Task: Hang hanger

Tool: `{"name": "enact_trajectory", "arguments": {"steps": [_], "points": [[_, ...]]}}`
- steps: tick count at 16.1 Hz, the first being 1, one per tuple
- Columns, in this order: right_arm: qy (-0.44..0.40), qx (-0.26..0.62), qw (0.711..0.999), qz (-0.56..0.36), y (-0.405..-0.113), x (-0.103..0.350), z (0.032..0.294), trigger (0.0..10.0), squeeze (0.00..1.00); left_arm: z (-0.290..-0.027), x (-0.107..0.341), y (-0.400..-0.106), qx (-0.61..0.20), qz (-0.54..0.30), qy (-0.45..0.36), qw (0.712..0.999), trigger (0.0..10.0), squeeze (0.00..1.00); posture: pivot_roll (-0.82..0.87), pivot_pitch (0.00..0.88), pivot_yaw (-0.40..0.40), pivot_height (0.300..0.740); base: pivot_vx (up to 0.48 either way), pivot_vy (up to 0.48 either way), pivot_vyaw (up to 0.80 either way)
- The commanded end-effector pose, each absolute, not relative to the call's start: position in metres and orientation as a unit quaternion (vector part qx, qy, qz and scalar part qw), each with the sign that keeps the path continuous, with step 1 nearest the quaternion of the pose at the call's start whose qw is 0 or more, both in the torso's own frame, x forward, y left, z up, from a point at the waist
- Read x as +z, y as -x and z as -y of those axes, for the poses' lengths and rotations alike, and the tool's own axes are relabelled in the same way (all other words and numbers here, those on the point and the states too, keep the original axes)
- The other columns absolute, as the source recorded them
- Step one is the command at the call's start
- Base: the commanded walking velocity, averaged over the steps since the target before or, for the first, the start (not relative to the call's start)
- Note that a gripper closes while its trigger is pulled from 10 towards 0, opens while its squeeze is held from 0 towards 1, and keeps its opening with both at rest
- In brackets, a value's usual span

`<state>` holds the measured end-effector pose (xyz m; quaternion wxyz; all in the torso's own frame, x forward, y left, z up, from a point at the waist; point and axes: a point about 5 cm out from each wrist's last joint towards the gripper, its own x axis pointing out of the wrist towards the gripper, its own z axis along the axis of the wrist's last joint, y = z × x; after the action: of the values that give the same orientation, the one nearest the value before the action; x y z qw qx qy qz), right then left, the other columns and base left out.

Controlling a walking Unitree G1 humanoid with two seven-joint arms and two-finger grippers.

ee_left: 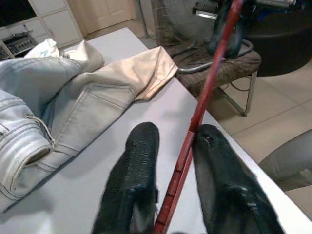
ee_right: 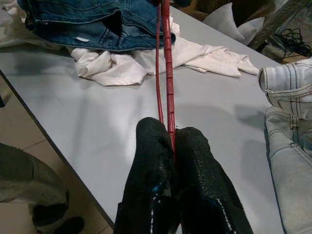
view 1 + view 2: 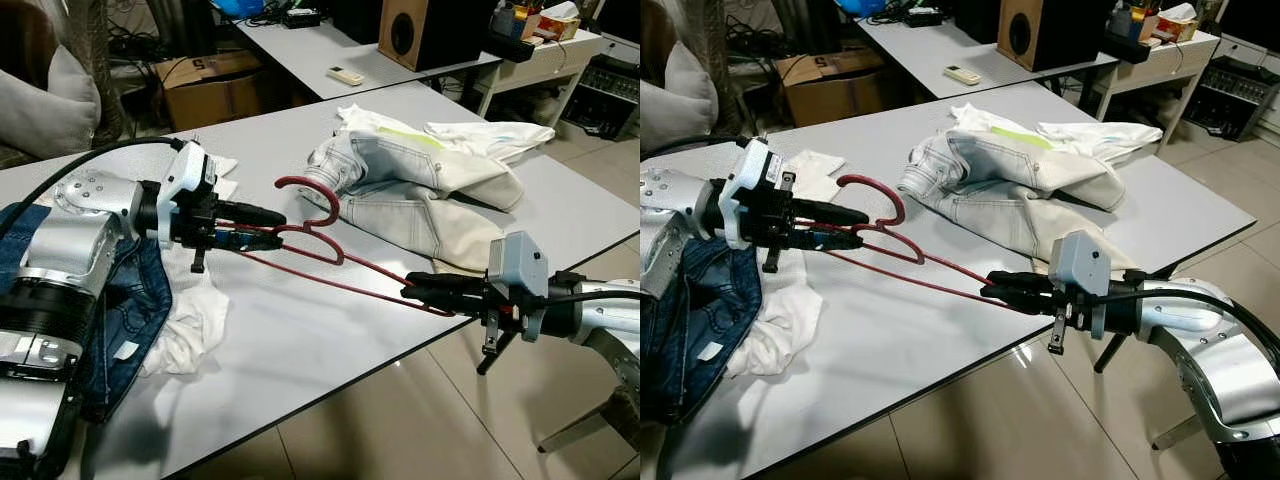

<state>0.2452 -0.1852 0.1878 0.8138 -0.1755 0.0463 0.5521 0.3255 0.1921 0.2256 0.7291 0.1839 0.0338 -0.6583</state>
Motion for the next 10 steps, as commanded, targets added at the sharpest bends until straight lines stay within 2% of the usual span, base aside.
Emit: {"name": "enact_trajectory", "arguments": {"steps": [1, 7, 8, 9, 10], "points": [[0.186, 0.550, 0.814, -0.038, -0.246, 0.195, 0.187, 0.0, 0.00, -0.190, 0.235, -0.328, -0.660, -0.023, -0.197, 0.725, 0.0, 0.00, -0.18, 0.000, 0.048, 0.740, 0.000, 0.000, 0.00], [0.190, 0.541, 0.818, -0.033, -0.249, 0.197, 0.189, 0.0, 0.00, -0.188, 0.238, -0.329, -0.666, -0.025, -0.197, 0.719, 0.0, 0.00, -0.18, 0.000, 0.050, 0.740, 0.000, 0.000, 0.00], [0.183, 0.532, 0.826, -0.033, -0.251, 0.199, 0.191, 9.4, 0.04, -0.188, 0.238, -0.329, -0.665, -0.023, -0.197, 0.720, 0.0, 0.00, -0.18, 0.000, 0.051, 0.740, 0.000, 0.000, 0.00], [0.157, 0.525, 0.836, -0.027, -0.255, 0.205, 0.194, 10.0, 1.00, -0.189, 0.239, -0.329, -0.666, -0.022, -0.201, 0.718, 0.0, 0.00, -0.18, 0.000, 0.049, 0.740, 0.000, 0.000, 0.00], [0.152, 0.521, 0.839, -0.023, -0.257, 0.208, 0.196, 10.0, 1.00, -0.189, 0.240, -0.329, -0.668, -0.023, -0.205, 0.715, 0.0, 0.00, -0.18, 0.000, 0.048, 0.740, 0.000, 0.000, 0.00]]}}
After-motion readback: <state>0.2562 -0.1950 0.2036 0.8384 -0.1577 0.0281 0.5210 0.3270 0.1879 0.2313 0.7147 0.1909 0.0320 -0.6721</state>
